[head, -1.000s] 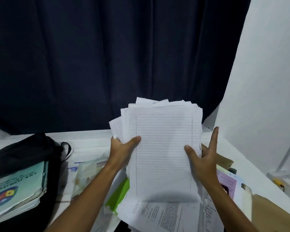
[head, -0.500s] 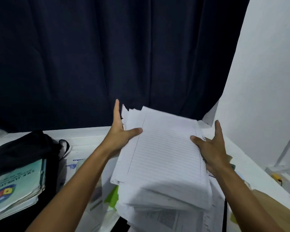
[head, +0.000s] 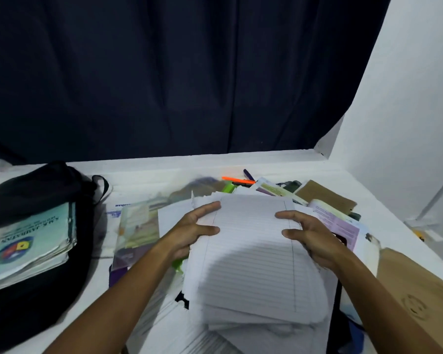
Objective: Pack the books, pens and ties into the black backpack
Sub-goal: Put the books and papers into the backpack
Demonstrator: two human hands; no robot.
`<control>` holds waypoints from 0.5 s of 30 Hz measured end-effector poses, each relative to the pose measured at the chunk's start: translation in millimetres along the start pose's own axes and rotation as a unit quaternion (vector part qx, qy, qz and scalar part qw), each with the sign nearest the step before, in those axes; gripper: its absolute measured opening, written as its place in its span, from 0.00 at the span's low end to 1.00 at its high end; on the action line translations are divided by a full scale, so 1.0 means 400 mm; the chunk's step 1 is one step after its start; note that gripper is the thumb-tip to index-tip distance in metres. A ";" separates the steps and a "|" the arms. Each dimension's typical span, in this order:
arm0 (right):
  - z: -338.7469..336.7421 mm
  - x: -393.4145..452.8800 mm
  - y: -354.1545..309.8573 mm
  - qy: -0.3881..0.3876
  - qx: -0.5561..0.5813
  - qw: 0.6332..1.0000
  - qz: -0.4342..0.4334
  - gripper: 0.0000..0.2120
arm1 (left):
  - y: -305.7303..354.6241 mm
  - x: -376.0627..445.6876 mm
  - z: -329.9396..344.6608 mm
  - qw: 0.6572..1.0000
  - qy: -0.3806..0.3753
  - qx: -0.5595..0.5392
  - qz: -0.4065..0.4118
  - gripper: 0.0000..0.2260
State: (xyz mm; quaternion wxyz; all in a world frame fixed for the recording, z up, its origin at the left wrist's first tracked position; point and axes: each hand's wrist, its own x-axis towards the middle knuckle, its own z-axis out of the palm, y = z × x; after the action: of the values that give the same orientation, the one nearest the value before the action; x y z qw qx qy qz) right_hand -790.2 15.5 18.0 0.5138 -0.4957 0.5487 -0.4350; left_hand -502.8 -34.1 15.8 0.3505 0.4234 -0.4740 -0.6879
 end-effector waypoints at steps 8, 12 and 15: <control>0.020 -0.003 -0.005 0.010 0.095 0.994 0.053 0.16 | -0.003 0.003 -0.011 0.999 0.009 -0.006 -0.041 0.20; -0.003 -0.014 -0.076 -0.040 0.094 0.995 -0.004 0.22 | 0.088 -0.006 0.004 0.995 -0.002 0.083 0.060 0.25; -0.020 -0.040 -0.194 0.012 -0.022 0.990 -0.141 0.22 | 0.215 -0.050 0.046 0.963 -0.001 0.166 0.215 0.28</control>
State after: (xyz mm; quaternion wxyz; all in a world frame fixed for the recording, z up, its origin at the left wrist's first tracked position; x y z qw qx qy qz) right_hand -790.9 21.1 97.3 0.4297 -0.5740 0.4888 -0.4970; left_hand -504.7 -36.3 105.9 0.4144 0.3631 -0.6614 -0.5088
